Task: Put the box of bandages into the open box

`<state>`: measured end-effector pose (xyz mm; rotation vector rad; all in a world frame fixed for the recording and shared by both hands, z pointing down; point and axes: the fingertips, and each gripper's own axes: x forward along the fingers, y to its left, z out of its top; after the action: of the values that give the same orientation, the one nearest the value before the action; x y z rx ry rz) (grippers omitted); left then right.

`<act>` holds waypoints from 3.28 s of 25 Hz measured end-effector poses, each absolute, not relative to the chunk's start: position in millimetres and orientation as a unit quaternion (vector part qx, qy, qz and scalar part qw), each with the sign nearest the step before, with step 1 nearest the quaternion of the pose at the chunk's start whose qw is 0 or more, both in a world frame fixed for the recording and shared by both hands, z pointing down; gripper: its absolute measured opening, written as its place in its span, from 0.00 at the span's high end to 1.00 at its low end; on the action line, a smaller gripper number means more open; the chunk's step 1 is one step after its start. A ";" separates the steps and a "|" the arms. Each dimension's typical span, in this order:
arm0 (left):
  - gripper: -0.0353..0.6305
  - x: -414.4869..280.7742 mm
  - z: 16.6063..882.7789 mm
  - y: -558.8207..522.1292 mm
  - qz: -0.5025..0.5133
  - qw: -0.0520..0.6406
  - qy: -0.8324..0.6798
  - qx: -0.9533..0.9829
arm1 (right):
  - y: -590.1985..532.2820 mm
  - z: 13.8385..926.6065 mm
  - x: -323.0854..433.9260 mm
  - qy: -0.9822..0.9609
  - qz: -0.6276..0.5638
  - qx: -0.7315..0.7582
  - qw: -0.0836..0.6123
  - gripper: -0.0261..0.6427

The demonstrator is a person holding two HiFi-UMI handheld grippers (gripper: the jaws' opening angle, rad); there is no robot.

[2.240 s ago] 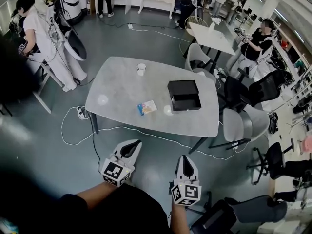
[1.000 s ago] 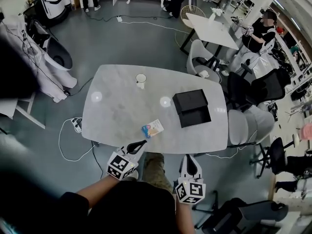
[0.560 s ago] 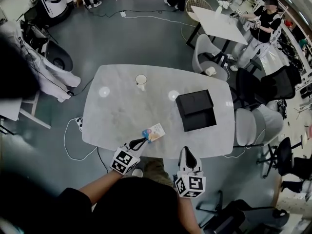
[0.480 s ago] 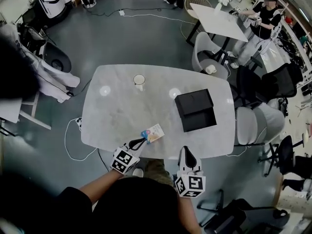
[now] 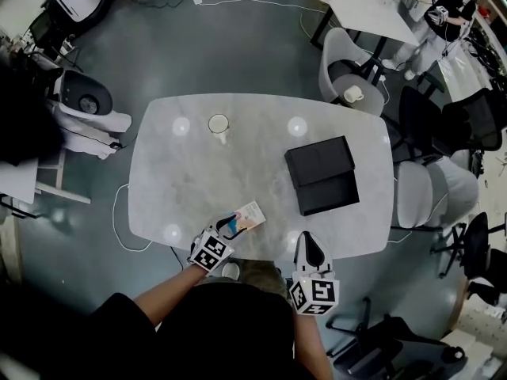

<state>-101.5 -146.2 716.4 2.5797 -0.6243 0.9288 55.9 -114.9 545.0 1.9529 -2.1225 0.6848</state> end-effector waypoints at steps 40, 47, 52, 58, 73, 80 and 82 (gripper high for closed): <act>0.28 -74.6 833.4 -161.2 0.478 0.145 -0.158 0.852 | -82.8 568.6 86.3 -0.679 0.294 0.670 0.064 0.94; 0.28 -91.0 776.0 -141.1 0.436 0.117 -0.168 0.876 | -38.3 541.0 52.0 -0.688 0.260 0.674 0.059 0.94; 0.28 -112.0 748.3 -109.7 0.420 0.108 -0.166 0.886 | 5.7 527.1 41.9 -0.672 0.248 0.695 0.060 0.94; 0.28 -123.4 742.5 -79.3 0.404 0.125 -0.150 0.894 | 39.5 508.1 54.2 -0.654 0.216 0.723 0.055 0.94; 0.28 -17.7 724.1 -92.3 0.417 0.098 -0.147 0.892 | 26.0 523.3 153.1 -0.667 0.227 0.708 0.048 0.94; 0.28 75.0 725.8 -117.6 0.432 0.093 -0.161 0.883 | -11.6 537.1 241.7 -0.689 0.241 0.682 0.044 0.94; 0.28 95.6 723.7 -123.1 0.437 0.092 -0.166 0.879 | -22.2 536.9 259.2 -0.703 0.240 0.668 0.046 0.94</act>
<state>95.6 -123.1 723.7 2.6113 -0.4939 1.2974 259.2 -22.2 536.9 2.0385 -2.1472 0.7312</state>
